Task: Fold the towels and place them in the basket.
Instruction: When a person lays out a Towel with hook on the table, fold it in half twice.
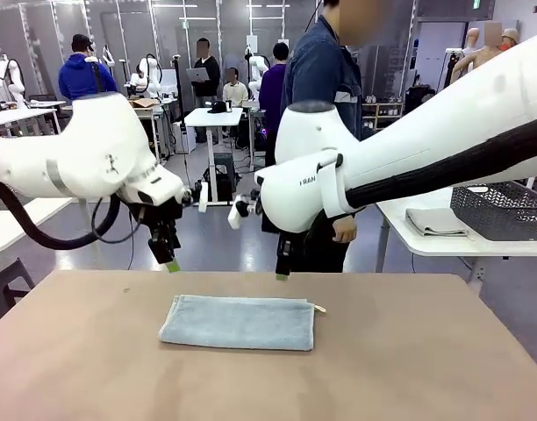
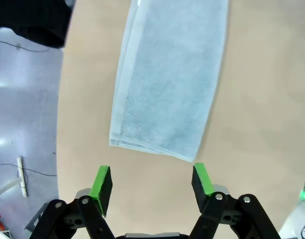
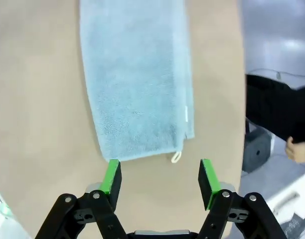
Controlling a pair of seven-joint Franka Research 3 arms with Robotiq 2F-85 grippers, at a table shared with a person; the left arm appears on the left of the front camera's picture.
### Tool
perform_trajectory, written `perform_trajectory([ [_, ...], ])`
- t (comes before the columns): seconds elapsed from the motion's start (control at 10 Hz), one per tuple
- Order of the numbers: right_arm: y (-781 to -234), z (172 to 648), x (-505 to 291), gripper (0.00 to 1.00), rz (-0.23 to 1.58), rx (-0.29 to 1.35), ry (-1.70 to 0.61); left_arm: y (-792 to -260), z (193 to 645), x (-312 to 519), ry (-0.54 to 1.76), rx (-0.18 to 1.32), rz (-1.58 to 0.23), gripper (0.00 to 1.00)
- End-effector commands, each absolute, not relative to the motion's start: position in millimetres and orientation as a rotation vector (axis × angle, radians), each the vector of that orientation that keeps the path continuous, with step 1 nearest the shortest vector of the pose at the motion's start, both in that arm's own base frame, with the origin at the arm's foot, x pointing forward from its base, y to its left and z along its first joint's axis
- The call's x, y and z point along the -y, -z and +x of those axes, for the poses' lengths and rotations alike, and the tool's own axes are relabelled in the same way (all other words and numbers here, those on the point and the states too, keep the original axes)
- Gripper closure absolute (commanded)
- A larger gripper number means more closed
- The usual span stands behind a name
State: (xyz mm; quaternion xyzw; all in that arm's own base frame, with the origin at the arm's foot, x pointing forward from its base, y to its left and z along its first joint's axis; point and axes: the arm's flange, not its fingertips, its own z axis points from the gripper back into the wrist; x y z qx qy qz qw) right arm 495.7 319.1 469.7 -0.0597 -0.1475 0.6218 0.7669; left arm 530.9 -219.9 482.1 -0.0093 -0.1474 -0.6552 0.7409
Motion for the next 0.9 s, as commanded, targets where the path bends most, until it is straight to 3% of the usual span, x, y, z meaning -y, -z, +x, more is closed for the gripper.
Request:
perform_trajectory([
  [0.0, -496, 467, -311, 0.22, -0.187, 0.356, -1.211, -505, 522, 189, 1.449, 0.356, -0.089, 0.19],
  [0.5, -549, 421, -305, 0.22, -0.014, 0.302, -0.635, -529, 519, 149, 1.474, 0.395, -0.329, 0.19],
  [0.8, -554, 410, -264, 0.22, 0.113, 0.436, -0.392, -539, 525, 122, 1.441, 0.481, -0.518, 0.19],
])
